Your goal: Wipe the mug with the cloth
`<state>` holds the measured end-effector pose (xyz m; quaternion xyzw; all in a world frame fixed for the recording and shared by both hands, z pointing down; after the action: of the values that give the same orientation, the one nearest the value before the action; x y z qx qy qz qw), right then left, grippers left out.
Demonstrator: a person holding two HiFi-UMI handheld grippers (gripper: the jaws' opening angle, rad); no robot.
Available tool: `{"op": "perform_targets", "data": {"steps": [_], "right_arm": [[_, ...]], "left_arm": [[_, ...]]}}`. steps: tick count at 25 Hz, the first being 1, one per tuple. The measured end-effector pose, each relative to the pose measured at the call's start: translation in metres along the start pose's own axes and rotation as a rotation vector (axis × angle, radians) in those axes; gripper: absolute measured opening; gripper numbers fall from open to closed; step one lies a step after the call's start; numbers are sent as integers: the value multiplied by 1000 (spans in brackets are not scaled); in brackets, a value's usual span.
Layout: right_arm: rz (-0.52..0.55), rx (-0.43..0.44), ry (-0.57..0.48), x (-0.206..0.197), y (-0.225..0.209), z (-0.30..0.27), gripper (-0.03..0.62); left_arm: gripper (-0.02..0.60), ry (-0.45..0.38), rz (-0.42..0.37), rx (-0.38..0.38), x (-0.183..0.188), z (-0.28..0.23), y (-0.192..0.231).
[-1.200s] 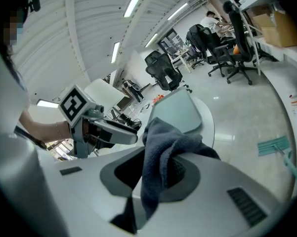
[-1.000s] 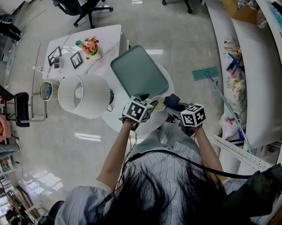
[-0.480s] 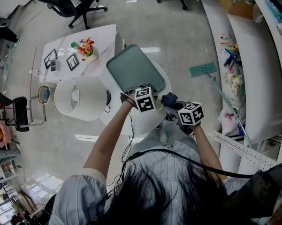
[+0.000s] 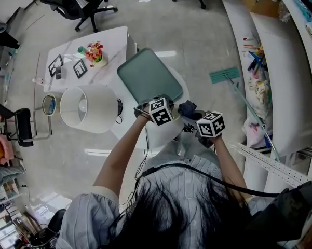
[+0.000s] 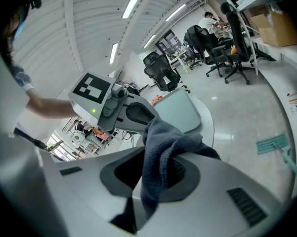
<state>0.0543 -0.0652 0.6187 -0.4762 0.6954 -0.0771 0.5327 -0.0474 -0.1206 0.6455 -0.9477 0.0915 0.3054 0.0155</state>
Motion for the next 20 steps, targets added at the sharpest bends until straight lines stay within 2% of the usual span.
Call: {"op": "perform_targets", "data": {"steps": [4,9,20], "right_arm": [[2,2,3,-2,1,1,80],[2,2,3,-5,5,1,80],[-21,-16,-19,-6,5,-2,80]], "left_arm": [[41,-24,124,76,-7,5,-2],[41,-66,319,218,-13,14,-6],[42,-137,844,376,-29,25,-13]]}}
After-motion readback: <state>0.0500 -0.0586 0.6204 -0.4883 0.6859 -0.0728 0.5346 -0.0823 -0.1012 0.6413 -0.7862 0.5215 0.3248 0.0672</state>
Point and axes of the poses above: the fingertips, and each gripper's own axes: z backward along the fingers, y to its left, x out of its top, the point moved 6 cm from there along z, backward along the fingers, and after that the axes turned 11 degrees about -y, right-handed, at the moved point
